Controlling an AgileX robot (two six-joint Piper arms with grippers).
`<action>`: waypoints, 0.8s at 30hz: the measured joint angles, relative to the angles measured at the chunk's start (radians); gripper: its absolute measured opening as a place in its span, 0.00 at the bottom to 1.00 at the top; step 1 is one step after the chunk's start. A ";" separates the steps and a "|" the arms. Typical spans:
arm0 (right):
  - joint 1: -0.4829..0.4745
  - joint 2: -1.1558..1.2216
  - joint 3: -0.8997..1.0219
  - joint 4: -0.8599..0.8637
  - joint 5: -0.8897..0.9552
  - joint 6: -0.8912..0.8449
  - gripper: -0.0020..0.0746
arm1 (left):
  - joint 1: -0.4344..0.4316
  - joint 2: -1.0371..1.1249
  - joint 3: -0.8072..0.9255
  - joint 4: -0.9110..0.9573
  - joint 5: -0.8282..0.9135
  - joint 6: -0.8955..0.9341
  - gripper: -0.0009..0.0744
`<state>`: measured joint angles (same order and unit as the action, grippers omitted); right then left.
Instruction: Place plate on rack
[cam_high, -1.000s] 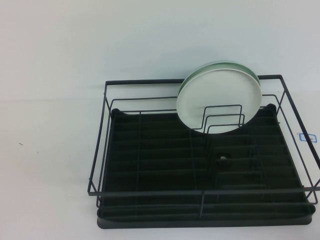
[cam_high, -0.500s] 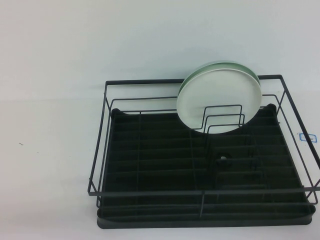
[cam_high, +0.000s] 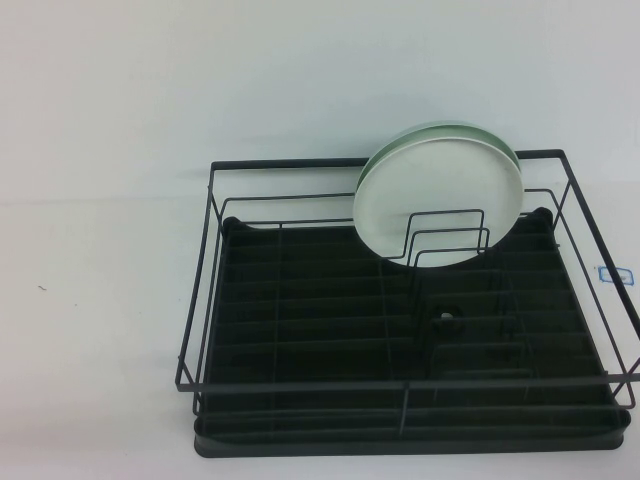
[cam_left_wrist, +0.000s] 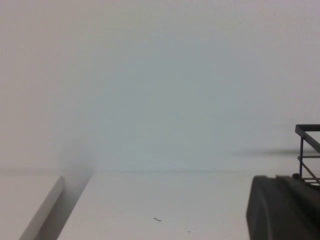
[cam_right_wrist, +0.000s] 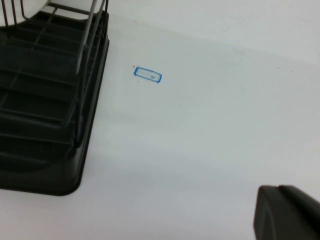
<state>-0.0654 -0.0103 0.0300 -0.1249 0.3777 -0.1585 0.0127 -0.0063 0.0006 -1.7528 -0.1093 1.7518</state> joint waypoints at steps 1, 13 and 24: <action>0.000 0.000 0.000 0.000 0.000 0.000 0.05 | -0.002 0.000 0.000 0.000 0.003 0.023 0.01; 0.000 0.000 0.000 0.000 0.000 0.000 0.05 | -0.002 0.000 0.000 0.000 0.050 0.243 0.01; 0.000 0.000 0.000 0.000 0.001 0.000 0.05 | -0.002 0.000 -0.004 1.030 0.219 -0.805 0.01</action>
<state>-0.0654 -0.0103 0.0300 -0.1249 0.3783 -0.1585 0.0109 -0.0063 -0.0039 -0.7232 0.1096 0.9472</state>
